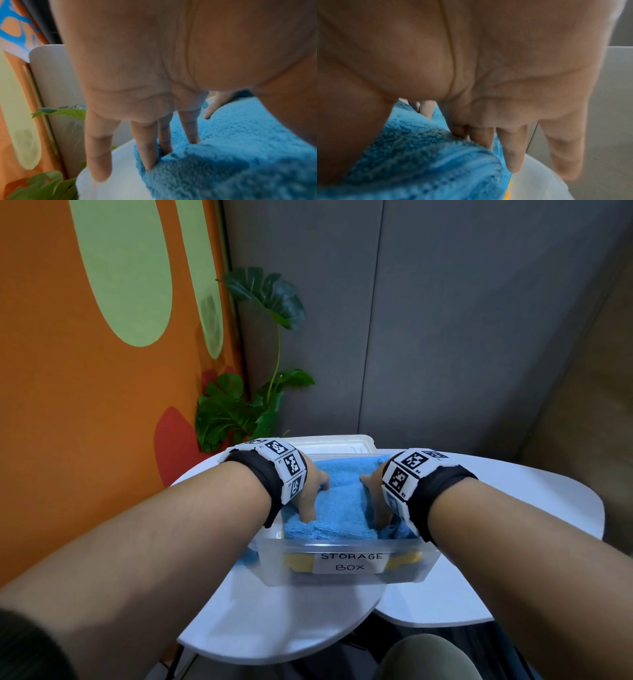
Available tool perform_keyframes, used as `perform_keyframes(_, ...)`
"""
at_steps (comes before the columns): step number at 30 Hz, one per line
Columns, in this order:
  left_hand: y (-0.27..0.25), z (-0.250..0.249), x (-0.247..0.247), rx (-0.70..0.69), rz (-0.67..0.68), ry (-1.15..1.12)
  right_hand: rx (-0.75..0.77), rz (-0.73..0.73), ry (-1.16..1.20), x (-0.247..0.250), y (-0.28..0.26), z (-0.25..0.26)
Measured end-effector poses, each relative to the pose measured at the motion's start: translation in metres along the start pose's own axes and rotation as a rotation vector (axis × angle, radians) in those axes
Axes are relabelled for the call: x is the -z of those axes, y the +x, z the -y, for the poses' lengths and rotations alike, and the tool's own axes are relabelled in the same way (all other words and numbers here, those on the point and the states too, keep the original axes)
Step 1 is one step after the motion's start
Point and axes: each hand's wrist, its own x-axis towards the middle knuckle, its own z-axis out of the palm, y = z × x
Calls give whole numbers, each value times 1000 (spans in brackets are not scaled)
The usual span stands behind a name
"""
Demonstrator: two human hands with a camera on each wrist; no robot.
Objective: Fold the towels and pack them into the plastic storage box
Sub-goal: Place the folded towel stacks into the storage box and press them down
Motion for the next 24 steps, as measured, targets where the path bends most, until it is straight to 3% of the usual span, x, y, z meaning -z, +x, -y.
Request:
perform_keyframes(7, -19, 35, -3, -42, -168, -282, -41, 40, 37, 64, -87, -13)
perform_keyframes(10, -29, 58, -13, -22, -285, -404, -99, -79, 90, 77, -78, -11)
perform_keyframes(13, -35, 83, -27, 55, -331, -455, -93, -145, 249, 91, -33, 1)
perform_keyframes(19, -40, 126, -73, 259, -264, -452, -20, -231, 423, 131, -1, 47)
perform_keyframes(24, -40, 147, -118, 377, -145, -441, 79, -224, 434, 151, 9, 80)
